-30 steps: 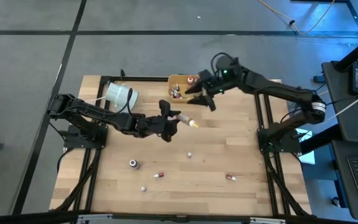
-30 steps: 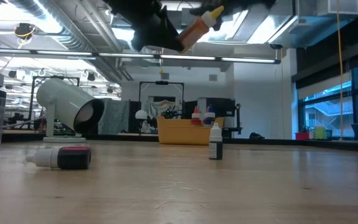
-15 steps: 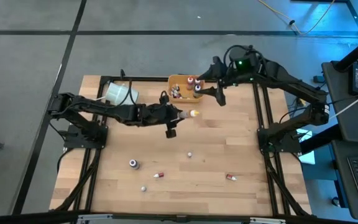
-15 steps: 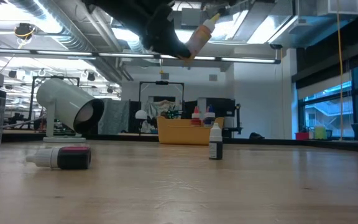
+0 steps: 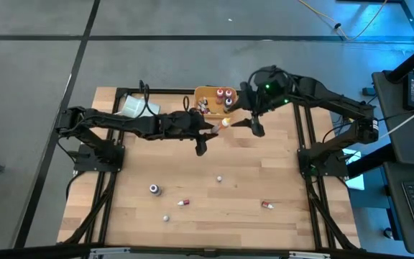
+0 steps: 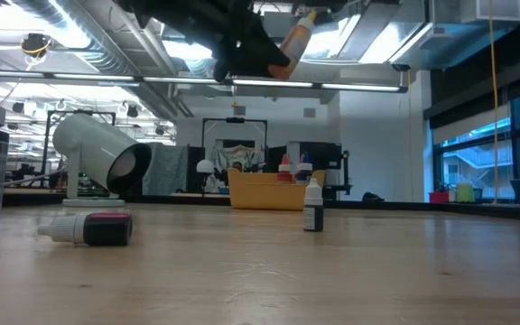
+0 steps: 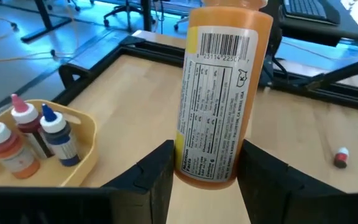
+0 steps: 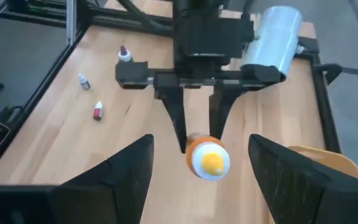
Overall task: Pick & Place food coloring
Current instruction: Put the yellow food coloring bottle into the yellow bin
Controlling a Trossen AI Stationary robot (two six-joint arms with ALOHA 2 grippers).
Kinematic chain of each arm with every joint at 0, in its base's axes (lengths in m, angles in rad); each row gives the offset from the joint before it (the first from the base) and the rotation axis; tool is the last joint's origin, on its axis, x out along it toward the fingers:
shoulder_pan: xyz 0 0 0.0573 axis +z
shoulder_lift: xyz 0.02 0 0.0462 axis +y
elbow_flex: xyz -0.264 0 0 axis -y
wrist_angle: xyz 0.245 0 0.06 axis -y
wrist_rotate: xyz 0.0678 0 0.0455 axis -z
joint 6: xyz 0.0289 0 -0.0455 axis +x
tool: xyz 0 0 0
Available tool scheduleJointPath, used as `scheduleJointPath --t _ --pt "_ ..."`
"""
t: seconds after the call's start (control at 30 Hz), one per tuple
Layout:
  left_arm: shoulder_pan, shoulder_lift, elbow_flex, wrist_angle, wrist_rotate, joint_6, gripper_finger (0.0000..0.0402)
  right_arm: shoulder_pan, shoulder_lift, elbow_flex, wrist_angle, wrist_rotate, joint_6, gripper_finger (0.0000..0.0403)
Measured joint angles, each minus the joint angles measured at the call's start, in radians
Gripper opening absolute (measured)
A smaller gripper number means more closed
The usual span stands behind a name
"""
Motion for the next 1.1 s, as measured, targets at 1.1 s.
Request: scheduleJointPath --t 1.1 --pt "0.000 -0.001 -0.002 0.043 0.042 0.008 0.0154 0.026 0.109 0.000 -0.025 0.025 0.050 0.0123"
